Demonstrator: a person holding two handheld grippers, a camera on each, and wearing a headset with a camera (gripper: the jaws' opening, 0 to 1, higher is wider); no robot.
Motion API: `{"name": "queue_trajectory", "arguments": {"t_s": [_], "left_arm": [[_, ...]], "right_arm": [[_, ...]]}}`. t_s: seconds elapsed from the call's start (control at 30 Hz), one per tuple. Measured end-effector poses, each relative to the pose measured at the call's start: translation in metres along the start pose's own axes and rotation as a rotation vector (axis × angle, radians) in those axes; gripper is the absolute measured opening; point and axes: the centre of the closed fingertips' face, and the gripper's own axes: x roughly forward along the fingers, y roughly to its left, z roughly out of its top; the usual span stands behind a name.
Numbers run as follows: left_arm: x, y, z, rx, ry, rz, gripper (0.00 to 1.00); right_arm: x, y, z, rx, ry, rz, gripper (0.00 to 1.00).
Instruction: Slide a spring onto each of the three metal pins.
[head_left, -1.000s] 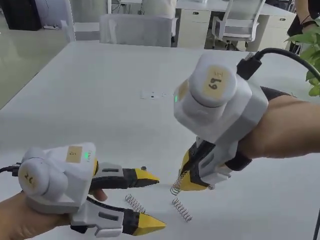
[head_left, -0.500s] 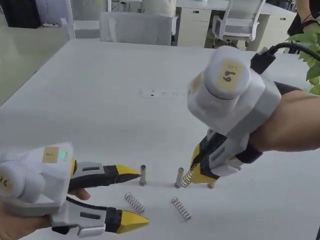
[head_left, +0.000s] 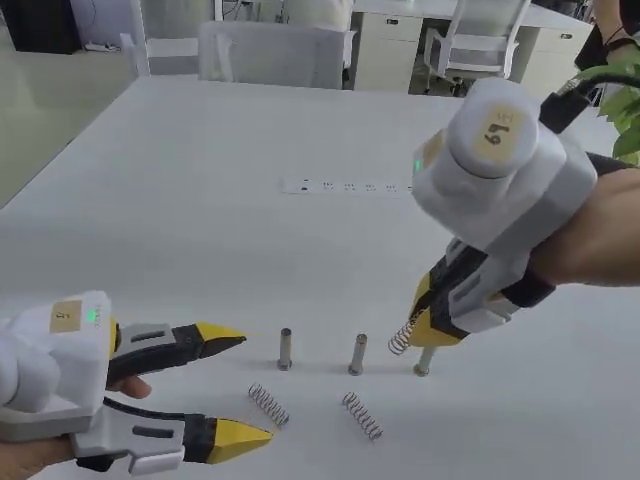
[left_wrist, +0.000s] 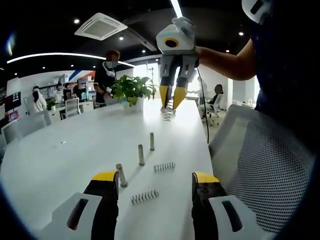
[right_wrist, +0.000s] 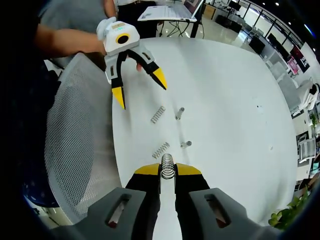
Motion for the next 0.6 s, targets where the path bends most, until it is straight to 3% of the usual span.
{"name": "queue_trajectory", "arguments": {"t_s": [0.4,0.6], "left_arm": [[-0.005,0.010,-0.008,-0.012,0.009,0.041,0.60],[-0.006,0.014,-0.009,-0.019,0.006,0.062,0.64]], "right_arm": [[-0.007,-0.027,-0.023,0.068,0.026,-0.040,0.07],[-0.003,-0.040,-0.038,0.088,0.064,-0.059,0.07]]}}
